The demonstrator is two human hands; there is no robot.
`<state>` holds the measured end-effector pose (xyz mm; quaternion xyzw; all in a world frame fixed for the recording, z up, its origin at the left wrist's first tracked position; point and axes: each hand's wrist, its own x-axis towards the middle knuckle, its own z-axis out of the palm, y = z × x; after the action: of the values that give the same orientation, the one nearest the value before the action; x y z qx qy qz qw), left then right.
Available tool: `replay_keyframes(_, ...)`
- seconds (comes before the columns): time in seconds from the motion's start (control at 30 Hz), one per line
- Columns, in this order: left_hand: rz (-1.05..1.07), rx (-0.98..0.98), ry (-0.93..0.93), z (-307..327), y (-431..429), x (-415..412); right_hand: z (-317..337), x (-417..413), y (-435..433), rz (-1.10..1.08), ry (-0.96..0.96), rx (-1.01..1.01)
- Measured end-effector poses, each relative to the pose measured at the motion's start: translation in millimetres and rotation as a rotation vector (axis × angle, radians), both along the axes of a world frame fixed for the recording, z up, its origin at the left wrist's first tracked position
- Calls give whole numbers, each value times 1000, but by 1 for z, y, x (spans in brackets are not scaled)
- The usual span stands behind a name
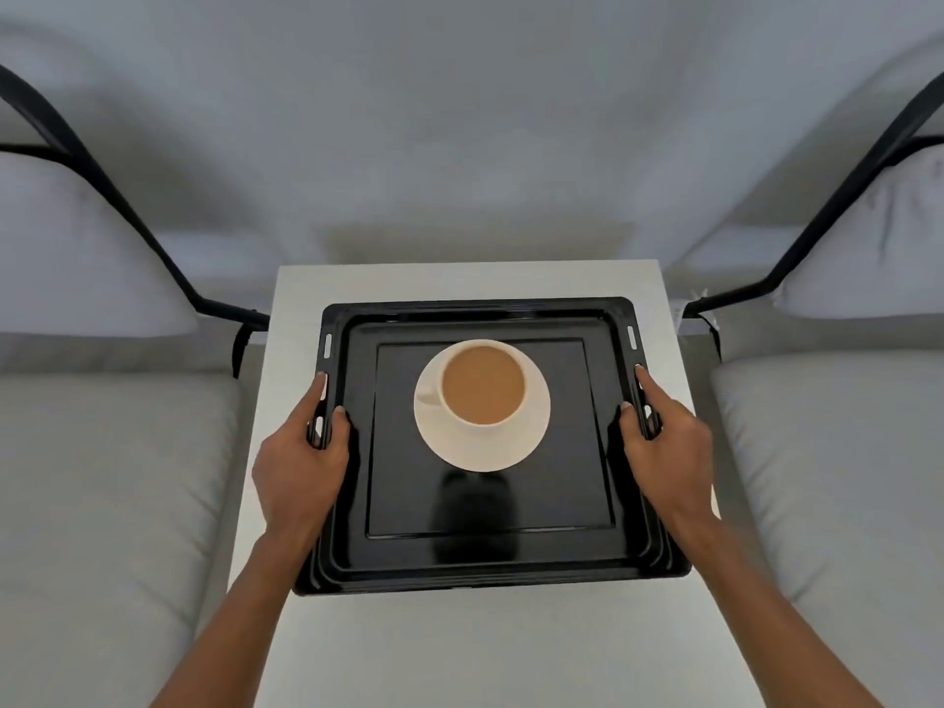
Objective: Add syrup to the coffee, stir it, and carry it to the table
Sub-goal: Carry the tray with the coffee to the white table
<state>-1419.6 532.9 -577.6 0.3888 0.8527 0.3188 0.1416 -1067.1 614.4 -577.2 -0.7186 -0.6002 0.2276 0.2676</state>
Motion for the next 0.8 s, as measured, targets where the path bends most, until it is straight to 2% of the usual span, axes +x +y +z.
replay_keyframes(0.37,-51,-57,58,-28,16,-1,-34,1,14,-5,-76,24)
replay_keyframes(0.8,-84,-52,73,-40,33,-5,-45,0,28,8,-148,39)
